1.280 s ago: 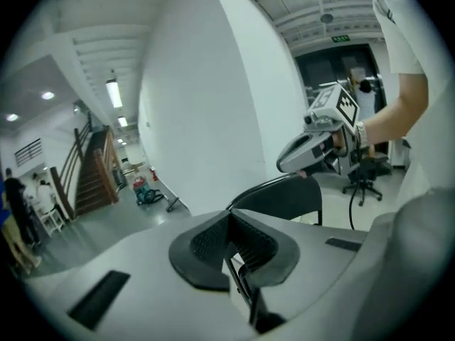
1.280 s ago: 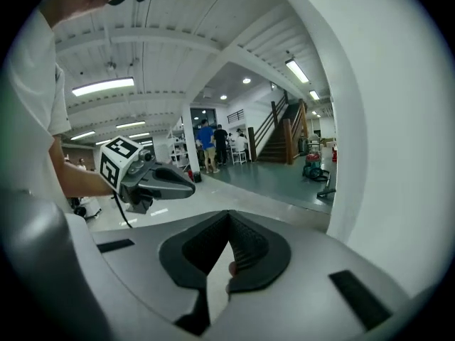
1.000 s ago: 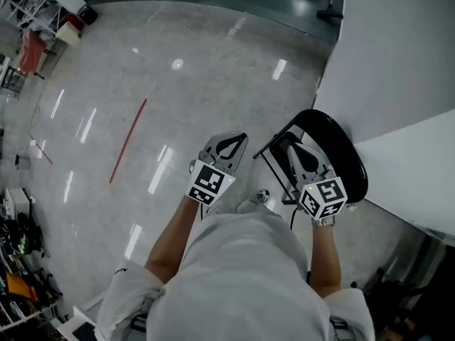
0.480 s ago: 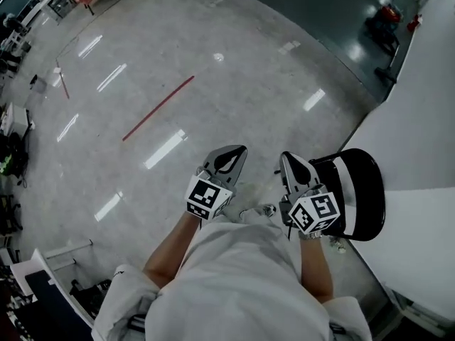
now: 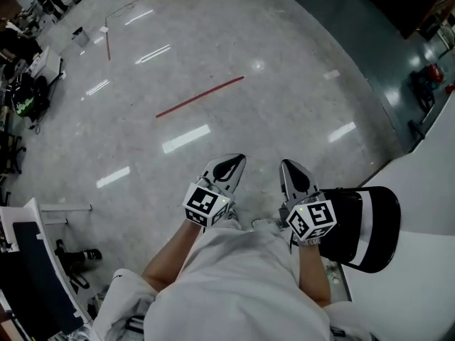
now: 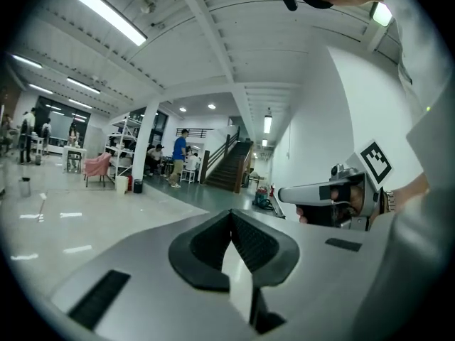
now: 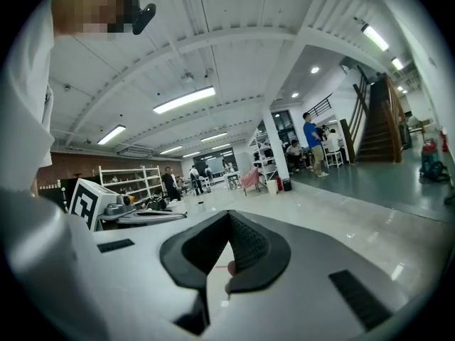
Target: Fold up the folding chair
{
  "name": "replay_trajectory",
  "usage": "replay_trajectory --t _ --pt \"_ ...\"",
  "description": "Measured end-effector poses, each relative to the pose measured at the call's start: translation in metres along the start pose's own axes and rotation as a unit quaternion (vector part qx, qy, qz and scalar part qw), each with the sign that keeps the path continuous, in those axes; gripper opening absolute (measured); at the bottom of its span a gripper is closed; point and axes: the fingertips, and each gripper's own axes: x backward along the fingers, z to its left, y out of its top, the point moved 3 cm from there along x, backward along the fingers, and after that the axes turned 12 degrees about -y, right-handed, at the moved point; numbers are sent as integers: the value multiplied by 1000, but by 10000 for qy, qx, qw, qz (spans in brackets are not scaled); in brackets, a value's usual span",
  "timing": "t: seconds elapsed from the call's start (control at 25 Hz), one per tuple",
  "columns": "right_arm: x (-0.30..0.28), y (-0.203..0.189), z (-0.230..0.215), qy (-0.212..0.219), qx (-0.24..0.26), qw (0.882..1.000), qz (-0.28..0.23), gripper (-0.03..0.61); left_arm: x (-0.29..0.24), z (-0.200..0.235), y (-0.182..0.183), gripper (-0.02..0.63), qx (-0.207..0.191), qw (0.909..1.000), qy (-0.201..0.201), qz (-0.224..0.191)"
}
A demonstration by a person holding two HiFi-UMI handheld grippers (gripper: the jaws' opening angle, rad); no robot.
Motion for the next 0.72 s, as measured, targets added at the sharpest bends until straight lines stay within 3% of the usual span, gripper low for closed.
replay_trajectory --t 0.44,0.72 --pt "-17 -17 63 728 317 9965 246 5 64 16 -15 12 118 9962 848 -176" --pt "-19 -20 80 1162 361 9920 346 5 105 13 -14 12 471 9824 1743 -487"
